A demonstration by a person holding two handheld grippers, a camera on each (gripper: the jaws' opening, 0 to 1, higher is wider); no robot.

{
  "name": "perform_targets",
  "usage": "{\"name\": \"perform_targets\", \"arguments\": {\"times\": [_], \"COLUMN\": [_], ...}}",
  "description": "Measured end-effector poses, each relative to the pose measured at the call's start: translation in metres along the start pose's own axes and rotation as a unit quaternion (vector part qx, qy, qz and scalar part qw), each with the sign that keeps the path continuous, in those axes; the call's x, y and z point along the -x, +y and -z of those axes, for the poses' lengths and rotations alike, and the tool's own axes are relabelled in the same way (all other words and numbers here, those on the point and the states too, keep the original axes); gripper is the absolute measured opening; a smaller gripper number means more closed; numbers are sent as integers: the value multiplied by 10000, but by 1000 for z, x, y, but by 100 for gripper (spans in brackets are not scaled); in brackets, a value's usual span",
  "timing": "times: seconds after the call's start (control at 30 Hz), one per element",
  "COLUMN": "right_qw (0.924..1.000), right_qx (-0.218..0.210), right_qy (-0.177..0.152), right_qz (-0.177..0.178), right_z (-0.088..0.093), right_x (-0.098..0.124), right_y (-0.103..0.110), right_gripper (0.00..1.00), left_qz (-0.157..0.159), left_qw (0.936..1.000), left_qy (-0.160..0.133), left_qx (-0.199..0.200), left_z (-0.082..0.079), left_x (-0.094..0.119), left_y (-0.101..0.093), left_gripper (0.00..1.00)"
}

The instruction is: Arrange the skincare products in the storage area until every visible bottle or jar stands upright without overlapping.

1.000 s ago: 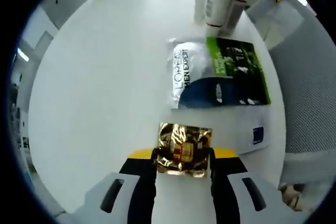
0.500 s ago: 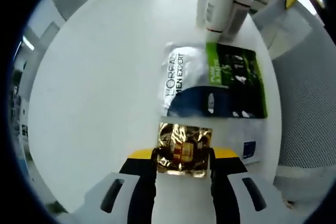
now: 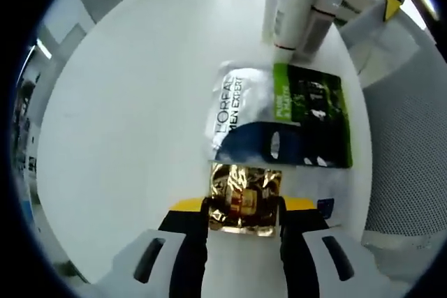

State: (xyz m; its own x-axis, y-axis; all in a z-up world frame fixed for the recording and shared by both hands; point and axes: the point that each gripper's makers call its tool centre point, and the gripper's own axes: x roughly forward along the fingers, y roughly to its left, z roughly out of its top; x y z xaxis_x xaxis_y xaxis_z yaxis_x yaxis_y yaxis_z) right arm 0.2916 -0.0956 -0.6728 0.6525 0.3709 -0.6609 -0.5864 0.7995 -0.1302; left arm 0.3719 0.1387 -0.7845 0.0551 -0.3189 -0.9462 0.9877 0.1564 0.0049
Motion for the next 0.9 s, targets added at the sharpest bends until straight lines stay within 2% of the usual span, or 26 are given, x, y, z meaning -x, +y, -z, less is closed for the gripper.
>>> {"name": "perform_targets", "arguments": {"times": [0.43, 0.63, 0.9], "right_qw": [10000, 10000, 9999], "right_qx": [-21, -2, 44], "right_qy": [-14, -11, -41], "right_qz": [79, 80, 98], "right_z": [3, 4, 1], "right_x": [1, 2, 3], "right_y": [-2, -2, -3], "right_gripper": [100, 100, 100], "left_qz": [-135, -92, -145], "left_qw": [9999, 9998, 9998], "left_qy": [-73, 89, 3], "left_qx": [-20, -157, -145], "left_z": [0, 3, 1], "left_x": [1, 1, 10], "left_y": [5, 4, 4], "left_gripper": [45, 47, 47]}}
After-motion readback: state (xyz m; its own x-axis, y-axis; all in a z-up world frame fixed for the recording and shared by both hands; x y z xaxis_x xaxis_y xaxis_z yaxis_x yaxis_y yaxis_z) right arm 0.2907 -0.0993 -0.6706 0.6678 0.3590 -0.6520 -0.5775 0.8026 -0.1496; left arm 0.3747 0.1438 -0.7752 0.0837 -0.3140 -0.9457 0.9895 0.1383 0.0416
